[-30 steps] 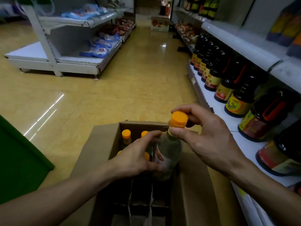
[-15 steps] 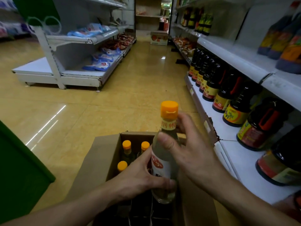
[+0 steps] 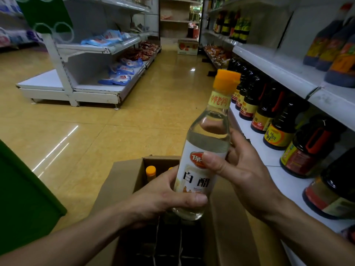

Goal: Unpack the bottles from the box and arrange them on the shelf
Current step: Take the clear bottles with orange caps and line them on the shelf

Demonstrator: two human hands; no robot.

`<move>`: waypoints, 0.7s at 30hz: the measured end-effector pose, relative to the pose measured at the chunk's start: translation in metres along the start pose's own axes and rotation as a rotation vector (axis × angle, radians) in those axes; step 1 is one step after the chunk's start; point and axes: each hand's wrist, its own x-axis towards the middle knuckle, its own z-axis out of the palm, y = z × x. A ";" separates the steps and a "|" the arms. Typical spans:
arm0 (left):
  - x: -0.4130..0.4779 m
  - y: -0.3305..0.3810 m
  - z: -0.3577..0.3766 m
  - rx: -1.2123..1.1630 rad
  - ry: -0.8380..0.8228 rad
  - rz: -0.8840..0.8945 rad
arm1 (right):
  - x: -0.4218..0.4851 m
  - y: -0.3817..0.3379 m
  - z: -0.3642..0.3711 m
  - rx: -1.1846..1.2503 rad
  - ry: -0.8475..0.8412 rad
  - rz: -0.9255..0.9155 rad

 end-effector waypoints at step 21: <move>0.037 -0.018 0.005 -0.187 0.216 0.134 | 0.035 0.021 0.004 0.112 0.047 0.097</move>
